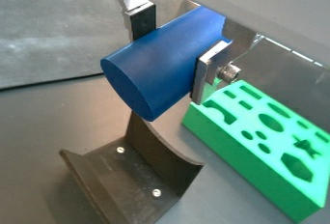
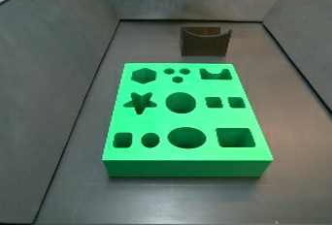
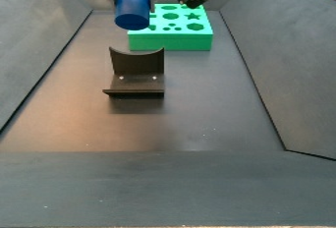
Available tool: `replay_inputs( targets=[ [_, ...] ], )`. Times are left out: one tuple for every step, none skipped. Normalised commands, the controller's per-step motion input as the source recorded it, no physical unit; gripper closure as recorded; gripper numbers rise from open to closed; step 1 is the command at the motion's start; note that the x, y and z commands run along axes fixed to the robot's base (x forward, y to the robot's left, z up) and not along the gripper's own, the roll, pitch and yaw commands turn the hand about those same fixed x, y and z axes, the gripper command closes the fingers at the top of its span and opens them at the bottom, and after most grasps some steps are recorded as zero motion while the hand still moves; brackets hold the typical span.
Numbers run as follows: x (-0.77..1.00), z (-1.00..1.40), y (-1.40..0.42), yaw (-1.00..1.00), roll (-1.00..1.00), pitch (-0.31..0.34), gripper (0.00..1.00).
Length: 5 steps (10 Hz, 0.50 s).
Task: Pick up the oval object. Move up. Place the oval object on the fixture. Regrasp the oval object. Move to above the board. Insert the oval object.
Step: Place the oval object on the fixture.
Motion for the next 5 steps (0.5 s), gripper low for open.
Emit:
replay_inputs(
  targets=[
    [0.08, -0.01, 0.04, -0.14, -0.26, 0.232, 1.0],
    [0.1, -1.0, 0.06, -0.13, -1.0, 0.036, 1.0],
    [0.1, -1.0, 0.06, -0.13, -1.0, 0.008, 1.0],
    [0.11, -1.0, 0.07, -0.13, -1.0, 0.018, 1.0],
    [0.12, -1.0, 0.07, -0.13, -1.0, 0.036, 1.0]
  ],
)
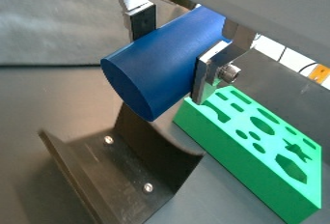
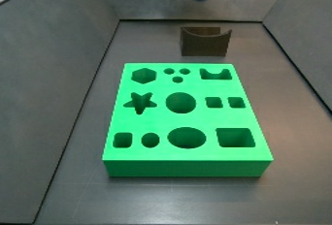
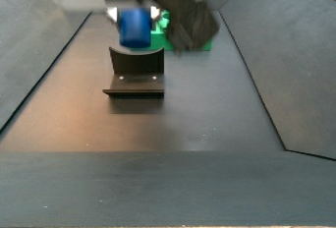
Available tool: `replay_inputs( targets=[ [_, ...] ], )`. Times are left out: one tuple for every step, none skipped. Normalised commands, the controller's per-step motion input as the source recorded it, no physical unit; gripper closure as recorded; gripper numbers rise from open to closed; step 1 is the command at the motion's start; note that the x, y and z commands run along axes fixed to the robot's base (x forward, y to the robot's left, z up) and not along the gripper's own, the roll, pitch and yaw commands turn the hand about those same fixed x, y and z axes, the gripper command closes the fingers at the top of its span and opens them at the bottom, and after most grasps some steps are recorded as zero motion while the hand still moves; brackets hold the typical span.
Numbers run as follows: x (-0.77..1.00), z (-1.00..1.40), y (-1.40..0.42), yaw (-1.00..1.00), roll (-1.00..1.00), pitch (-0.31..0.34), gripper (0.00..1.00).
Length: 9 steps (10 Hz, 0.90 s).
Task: Pick up the oval object. Move up. Place the oval object on the fixture. Regrasp the oval object. Move to above the board. Insert the oval object.
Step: Place the oval object on the fixture.
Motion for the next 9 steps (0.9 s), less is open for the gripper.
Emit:
replay_inputs(
  targets=[
    [0.13, -1.0, 0.08, -0.14, -1.0, 0.045, 1.0],
    [0.14, -1.0, 0.09, -0.15, -0.99, 0.045, 1.0],
    [0.15, -1.0, 0.09, -0.13, -0.77, 0.032, 1.0],
    [0.16, -1.0, 0.1, -0.12, -0.61, 0.026, 1.0],
    [0.17, -1.0, 0.11, -0.11, -0.39, 0.028, 1.0],
    [0.17, -1.0, 0.11, -0.1, -0.3, 0.026, 1.0],
    [0.18, -1.0, 0.11, -0.09, -0.21, 0.022, 1.0],
    [0.16, -0.84, 0.1, -0.09, -0.19, 0.01, 1.0],
    [0.11, -0.65, 0.12, -0.09, -0.15, 0.001, 1.0]
  ],
)
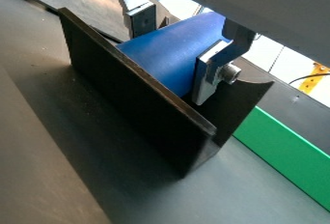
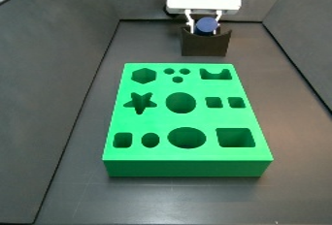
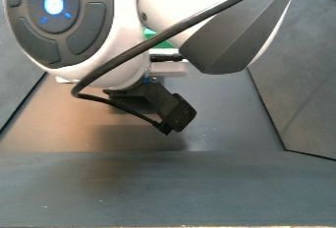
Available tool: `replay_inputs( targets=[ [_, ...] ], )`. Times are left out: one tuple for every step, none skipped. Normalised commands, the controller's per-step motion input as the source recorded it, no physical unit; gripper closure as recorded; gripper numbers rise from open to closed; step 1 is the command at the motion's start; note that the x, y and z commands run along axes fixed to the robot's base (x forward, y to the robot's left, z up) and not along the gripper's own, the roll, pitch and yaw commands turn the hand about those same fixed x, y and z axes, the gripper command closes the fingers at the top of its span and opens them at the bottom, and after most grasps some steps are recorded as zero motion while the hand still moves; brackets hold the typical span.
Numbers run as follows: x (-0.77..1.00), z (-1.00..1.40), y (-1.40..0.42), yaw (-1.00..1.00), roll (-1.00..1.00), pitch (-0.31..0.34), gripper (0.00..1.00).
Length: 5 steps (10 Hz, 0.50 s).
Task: Pick up the oval object. Move up. Place the oval object on the fixture. Regrasp the oval object. Move to above the board. Insert the oval object.
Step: Place the oval object on the fixture, then regrasp the oval object.
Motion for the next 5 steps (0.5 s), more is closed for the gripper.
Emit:
replay_inputs(
  targets=[
    [0.09, -0.65, 0.12, -0.08, -0.13, -0.002, 1.0],
    [0.09, -0.65, 0.11, -0.08, -0.13, -0.003, 1.0],
    [0.0, -0.17, -0.5, 0.0, 0.0, 0.0, 1.0],
    [0.0, 0.0, 0.0, 0.0, 0.0, 0.0, 0.0],
    [0.0, 1.0, 0.0, 0.04, -0.02, -0.01, 0.0]
  ],
)
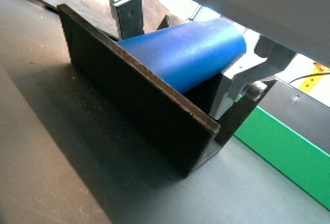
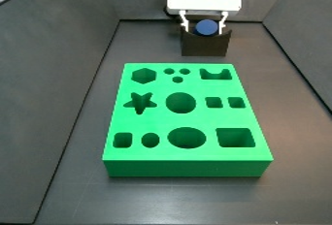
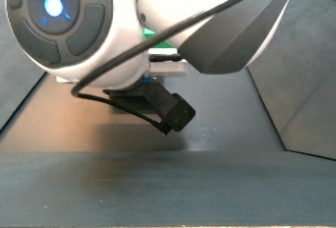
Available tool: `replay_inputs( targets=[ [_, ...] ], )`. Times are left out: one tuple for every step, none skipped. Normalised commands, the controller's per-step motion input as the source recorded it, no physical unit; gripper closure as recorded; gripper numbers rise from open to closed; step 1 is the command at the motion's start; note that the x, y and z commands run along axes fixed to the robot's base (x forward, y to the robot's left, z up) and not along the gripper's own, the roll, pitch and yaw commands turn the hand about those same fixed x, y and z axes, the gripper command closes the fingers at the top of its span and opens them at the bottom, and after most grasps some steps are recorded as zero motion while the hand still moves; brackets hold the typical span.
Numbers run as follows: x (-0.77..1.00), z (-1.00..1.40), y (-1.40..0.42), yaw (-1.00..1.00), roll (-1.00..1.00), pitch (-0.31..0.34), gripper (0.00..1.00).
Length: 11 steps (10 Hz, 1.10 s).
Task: Pick up the oval object. Move up. Place the oval object on the fixture. Regrasp the oval object. Move to above the board. Insert the oval object.
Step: Regrasp the oval object.
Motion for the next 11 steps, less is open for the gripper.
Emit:
replay_inputs(
  targets=[
    [-0.01, 1.0, 0.0, 0.05, -0.02, -0.005, 0.0],
    [-0.03, 1.0, 0.0, 0.05, 0.01, 0.01, 0.0],
    [-0.04, 1.0, -0.01, 0.05, 0.03, 0.021, 0.0],
    [-0.04, 1.0, -0.01, 0.04, 0.04, 0.04, 0.0],
    [-0.04, 0.89, 0.0, 0.03, 0.04, 0.063, 0.0],
    [-0.03, 0.66, 0.0, 0.02, 0.04, 0.089, 0.0],
    [-0.03, 0.54, 0.01, 0.01, 0.04, 0.099, 0.0],
    [-0.03, 0.29, 0.0, -0.01, 0.04, 0.101, 0.0],
    [-0.08, 0.95, -1.0, 0.01, 1.0, 0.075, 0.0],
    [-0.08, 0.85, -1.0, 0.01, 1.0, 0.071, 0.0],
    [-0.09, 0.82, -1.0, 0.01, 1.0, 0.064, 0.0]
  ],
)
